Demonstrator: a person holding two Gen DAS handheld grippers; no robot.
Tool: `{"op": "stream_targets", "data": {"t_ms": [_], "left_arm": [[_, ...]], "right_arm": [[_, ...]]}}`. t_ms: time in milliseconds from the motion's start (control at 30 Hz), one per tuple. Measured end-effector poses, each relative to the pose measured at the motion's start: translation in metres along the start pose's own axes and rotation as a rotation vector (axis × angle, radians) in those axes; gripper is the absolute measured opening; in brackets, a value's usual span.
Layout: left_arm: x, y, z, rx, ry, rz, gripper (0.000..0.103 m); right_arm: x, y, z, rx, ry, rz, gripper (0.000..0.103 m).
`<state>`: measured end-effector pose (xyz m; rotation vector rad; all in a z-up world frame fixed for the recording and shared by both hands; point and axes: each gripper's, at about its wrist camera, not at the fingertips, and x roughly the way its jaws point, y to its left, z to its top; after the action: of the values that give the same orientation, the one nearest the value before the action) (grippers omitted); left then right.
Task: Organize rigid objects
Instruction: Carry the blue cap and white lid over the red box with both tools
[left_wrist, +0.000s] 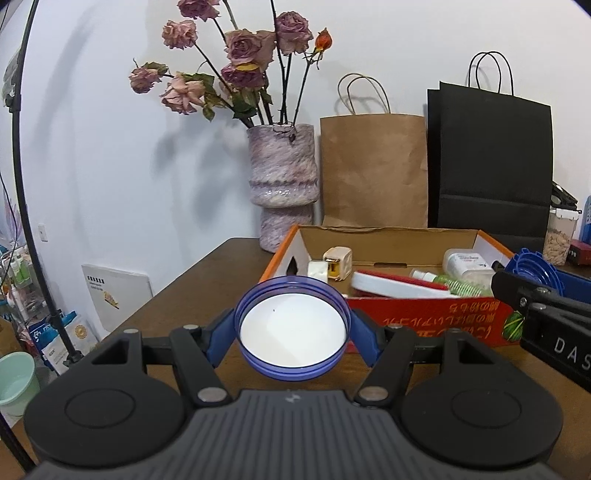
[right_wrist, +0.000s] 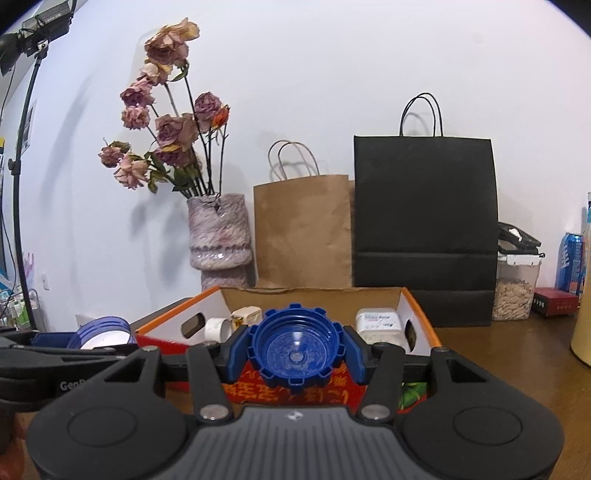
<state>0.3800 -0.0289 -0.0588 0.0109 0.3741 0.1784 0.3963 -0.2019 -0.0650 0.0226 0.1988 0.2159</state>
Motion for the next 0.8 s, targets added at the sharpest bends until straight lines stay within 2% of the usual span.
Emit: {"op": "stream_targets", "data": {"t_ms": [800], "left_arm": [[0.045,-0.034,0.034,-0.030,-0.046,-0.030,0.068]], "right_arm": [[0.046,-0.037,0.015,0.021,-0.034,-0.043,0.052]]}}
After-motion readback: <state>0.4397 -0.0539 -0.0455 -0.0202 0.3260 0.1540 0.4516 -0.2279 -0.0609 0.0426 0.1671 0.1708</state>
